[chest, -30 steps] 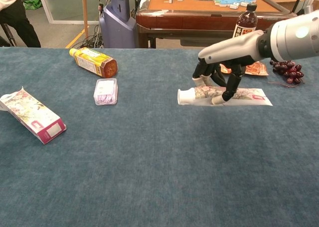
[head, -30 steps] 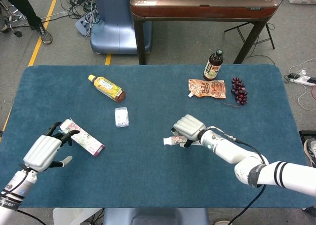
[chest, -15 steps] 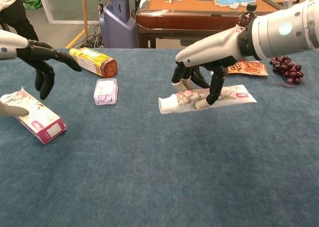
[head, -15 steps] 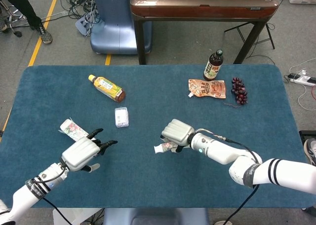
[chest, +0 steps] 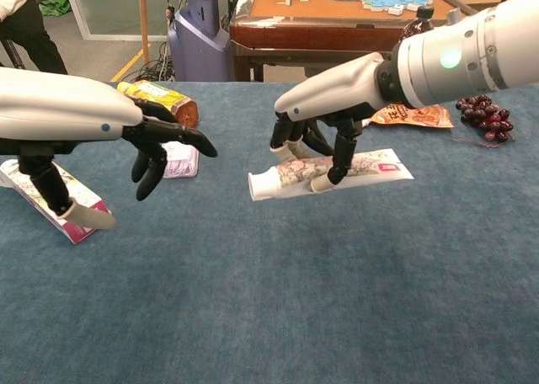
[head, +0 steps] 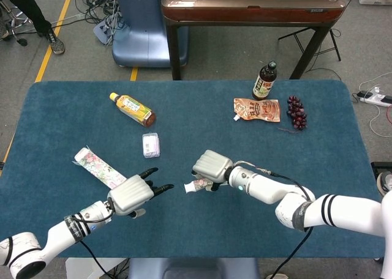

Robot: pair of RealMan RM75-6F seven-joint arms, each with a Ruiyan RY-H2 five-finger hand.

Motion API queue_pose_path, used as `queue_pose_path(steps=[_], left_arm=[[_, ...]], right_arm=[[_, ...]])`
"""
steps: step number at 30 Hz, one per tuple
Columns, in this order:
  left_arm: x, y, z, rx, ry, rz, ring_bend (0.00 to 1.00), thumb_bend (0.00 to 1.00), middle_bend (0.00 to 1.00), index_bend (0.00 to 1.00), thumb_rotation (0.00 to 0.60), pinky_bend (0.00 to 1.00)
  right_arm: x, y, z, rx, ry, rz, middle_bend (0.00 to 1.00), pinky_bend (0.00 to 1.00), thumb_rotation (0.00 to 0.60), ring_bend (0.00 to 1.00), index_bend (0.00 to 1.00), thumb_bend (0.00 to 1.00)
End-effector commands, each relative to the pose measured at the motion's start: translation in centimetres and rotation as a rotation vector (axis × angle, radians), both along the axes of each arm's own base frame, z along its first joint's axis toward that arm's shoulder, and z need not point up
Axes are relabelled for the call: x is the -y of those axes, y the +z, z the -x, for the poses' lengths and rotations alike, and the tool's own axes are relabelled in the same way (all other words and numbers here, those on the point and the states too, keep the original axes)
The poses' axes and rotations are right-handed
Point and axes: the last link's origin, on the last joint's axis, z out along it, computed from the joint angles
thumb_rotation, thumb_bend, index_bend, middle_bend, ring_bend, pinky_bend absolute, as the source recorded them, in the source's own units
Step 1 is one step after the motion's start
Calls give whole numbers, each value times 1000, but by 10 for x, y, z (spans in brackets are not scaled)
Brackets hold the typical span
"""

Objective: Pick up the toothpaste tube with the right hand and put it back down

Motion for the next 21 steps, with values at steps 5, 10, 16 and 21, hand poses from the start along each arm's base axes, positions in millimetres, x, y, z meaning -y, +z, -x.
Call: queue_pose_path(steps=[5,10,16,21], left_arm=[[-5,-14,-11,-24,-13,15,411,222,480,58,600,15],[-5,-22,-15,-41,-15,25,409,222,480,58,600,15],[-5,-30,-18,-63,-42,23,409,222,480,58,600,15],[-4,-35,-19,-73,-43,26,410,222,481,58,600,15]], right_arm=[[1,-6,-3,-5,5,1,694,423,600,592,742,853],[1,-9,-5,-3,7,2,694,423,600,593,742,853],[0,-10,-7,-5,9,3,695,423,600,593,744,852],[-1,-12,-6,-6,3,2,696,423,600,594,745,853]])
